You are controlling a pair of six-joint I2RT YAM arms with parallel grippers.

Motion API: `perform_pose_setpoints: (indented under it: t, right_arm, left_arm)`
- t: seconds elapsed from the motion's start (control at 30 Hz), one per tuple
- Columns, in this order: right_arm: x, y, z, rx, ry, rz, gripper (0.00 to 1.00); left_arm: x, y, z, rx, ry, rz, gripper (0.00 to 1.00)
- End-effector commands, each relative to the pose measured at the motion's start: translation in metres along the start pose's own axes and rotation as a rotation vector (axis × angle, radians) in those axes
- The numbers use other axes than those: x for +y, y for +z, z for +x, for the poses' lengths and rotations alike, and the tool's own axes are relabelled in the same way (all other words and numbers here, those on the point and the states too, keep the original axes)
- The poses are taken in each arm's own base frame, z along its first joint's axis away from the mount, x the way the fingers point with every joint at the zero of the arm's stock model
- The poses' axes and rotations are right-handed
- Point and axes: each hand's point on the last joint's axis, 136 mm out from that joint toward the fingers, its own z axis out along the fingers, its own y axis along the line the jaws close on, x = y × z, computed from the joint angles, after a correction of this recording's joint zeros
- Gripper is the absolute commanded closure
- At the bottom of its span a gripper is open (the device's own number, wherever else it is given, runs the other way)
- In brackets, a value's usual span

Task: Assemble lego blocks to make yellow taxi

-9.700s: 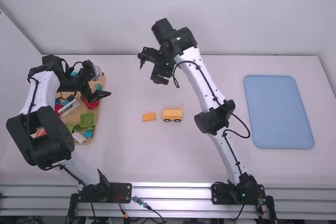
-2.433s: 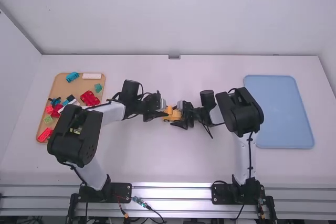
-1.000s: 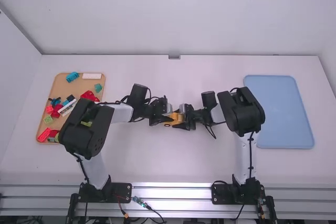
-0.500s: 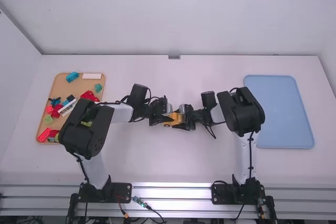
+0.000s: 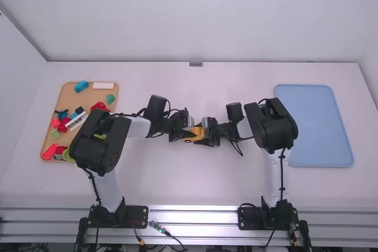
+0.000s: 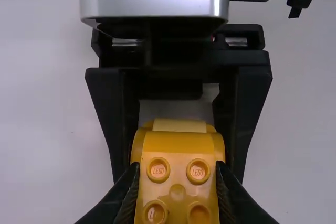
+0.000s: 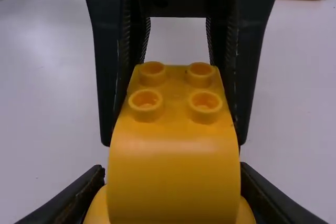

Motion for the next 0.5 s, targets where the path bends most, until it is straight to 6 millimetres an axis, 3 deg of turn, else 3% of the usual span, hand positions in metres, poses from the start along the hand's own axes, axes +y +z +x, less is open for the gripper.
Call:
perform_pose_setpoints:
  t: [0.0,0.47]
  right_arm:
    - [0.001,0.002,0.005,0.001,0.005,-0.007,0.61]
    - [0.001,0.002,0.005,0.001,0.005,-0.008,0.61]
  left_arm:
    - [-0.008,0.004,0.005,-0.004,-0.025,0.029,0.98]
    - [-0.018,0.023,0.014,0.061,-0.010,0.043,0.98]
